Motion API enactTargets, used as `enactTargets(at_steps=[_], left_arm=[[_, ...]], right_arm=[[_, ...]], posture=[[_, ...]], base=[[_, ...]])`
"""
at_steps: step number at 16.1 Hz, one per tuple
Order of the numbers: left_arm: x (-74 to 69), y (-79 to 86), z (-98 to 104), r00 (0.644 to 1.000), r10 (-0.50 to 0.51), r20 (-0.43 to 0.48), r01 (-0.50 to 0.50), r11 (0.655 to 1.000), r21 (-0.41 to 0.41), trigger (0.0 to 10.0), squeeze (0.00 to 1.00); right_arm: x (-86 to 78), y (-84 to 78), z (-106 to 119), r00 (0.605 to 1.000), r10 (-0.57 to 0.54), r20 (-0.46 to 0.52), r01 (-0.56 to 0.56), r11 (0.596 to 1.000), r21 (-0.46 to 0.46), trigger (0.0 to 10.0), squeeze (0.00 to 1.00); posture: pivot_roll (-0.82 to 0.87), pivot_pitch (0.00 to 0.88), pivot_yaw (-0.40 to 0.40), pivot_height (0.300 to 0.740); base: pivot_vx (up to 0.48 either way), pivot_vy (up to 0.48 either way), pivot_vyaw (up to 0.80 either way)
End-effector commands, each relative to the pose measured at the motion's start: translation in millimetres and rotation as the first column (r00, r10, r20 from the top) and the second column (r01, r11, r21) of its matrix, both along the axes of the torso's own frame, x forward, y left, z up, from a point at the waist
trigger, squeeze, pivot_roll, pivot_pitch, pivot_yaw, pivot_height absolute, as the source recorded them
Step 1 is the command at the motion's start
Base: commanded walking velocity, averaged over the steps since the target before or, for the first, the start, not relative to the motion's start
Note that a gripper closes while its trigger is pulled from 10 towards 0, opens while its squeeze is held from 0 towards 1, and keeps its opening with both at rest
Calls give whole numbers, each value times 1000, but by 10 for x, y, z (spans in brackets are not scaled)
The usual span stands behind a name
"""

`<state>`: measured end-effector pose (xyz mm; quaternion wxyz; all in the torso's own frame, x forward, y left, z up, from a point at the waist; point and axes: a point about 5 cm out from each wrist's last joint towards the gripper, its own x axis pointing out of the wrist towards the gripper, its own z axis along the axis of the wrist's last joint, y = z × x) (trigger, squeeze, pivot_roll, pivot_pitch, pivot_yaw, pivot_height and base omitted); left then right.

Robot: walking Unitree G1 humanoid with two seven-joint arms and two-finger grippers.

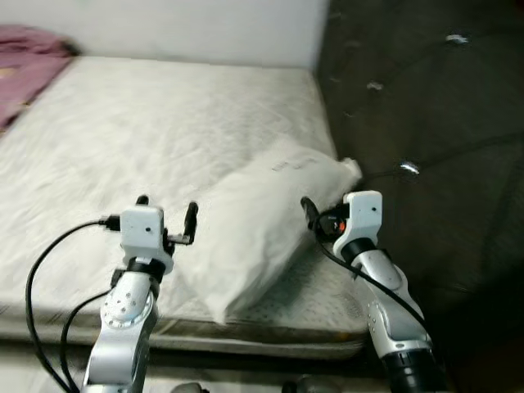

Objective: Clean up the room

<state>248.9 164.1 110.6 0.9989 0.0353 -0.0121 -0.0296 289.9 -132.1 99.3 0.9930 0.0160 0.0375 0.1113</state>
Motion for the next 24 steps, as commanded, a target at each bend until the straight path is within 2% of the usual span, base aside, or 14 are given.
enactTargets(at_steps=[1,4,8,12,15,24], left_arm=[[-13,9,1,1000,-4,-9,4,1000,9,10000,0],[-26,17,-18,1000,-16,-21,15,1000,-10,10000,0],[-35,39,-27,1000,4,-28,-4,1000,4,10000,0],[-39,33,-25,1000,0,-27,0,1000,7,10000,0],[-35,31,-27,1000,1,-27,0,1000,9,10000,0],[-30,51,-24,999,27,-24,-27,1000,-5,10000,0]], right_arm=[[15,18,34,1000,8,7,-8,1000,2,10000,0],[18,-1,27,1000,-8,-3,8,1000,18,10000,0],[11,-5,32,1000,-13,-1,13,1000,25,10000,0],[10,-3,30,1000,-9,-3,9,1000,27,10000,0],[13,-1,23,1000,-5,-6,5,1000,27,10000,0],[23,-1,-2,1000,0,-23,1,1000,27,10000,0]], posture=[[-104,17,-14,740],[-101,22,-15,740],[-100,27,-15,735],[-98,25,-18,676],[-99,20,-18,651],[-97,16,-24,651]], base=[[0,0,794],[0,0,0],[0,0,0],[0,0,0],[0,0,0],[0,0,0]])
